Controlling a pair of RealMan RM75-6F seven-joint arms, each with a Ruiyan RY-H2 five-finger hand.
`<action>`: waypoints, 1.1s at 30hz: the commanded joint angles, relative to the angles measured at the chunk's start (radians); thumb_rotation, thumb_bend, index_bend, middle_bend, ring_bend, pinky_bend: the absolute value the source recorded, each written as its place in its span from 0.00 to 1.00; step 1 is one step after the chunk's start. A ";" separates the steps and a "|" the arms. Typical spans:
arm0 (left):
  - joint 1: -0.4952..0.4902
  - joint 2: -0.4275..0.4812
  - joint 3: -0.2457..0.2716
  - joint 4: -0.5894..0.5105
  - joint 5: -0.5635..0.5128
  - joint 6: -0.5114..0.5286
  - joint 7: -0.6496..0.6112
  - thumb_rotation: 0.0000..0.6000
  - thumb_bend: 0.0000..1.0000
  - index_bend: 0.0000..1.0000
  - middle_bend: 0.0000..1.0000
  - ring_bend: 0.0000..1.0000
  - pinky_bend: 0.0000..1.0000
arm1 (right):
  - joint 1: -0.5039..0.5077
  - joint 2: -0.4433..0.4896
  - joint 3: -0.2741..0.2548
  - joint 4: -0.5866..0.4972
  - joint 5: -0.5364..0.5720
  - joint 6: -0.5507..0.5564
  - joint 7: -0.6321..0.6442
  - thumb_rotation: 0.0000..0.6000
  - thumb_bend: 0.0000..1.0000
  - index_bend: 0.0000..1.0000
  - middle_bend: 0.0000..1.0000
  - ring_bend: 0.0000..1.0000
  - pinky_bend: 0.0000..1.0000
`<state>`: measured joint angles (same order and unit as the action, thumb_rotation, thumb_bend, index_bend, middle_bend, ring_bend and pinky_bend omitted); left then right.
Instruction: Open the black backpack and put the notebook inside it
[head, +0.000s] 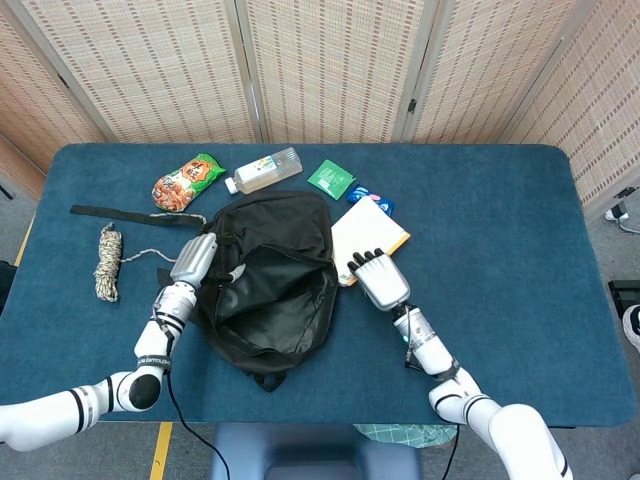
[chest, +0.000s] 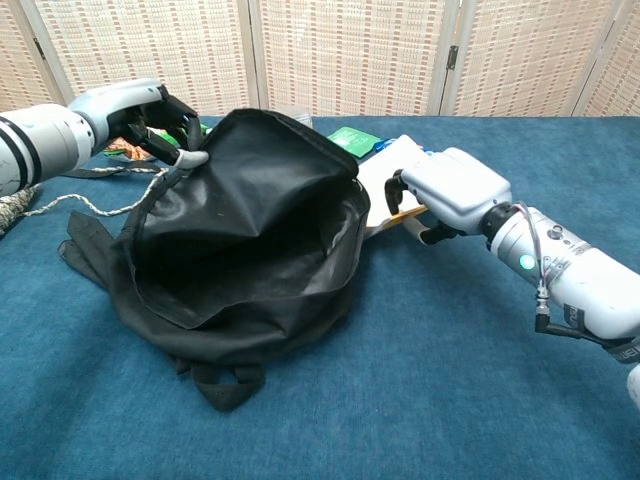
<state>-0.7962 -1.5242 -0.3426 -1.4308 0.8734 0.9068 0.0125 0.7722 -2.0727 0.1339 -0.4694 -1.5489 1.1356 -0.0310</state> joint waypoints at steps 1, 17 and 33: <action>0.001 0.001 0.000 0.000 0.000 -0.002 -0.002 1.00 0.72 0.69 0.49 0.37 0.00 | -0.002 -0.006 0.002 0.007 0.006 0.010 0.001 1.00 0.54 0.61 0.45 0.47 0.47; 0.003 0.021 -0.010 -0.014 0.005 0.003 -0.008 1.00 0.72 0.69 0.49 0.37 0.00 | -0.092 0.047 -0.071 -0.014 -0.078 0.308 0.095 1.00 0.54 0.90 0.54 0.53 0.50; -0.024 0.057 -0.031 -0.041 -0.070 -0.053 -0.003 1.00 0.73 0.69 0.49 0.37 0.00 | -0.153 0.332 -0.062 -0.489 -0.224 0.714 0.081 1.00 0.54 0.90 0.54 0.55 0.50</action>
<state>-0.8188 -1.4689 -0.3729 -1.4714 0.8053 0.8559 0.0103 0.6257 -1.8062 0.0624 -0.8575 -1.7342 1.8037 0.0760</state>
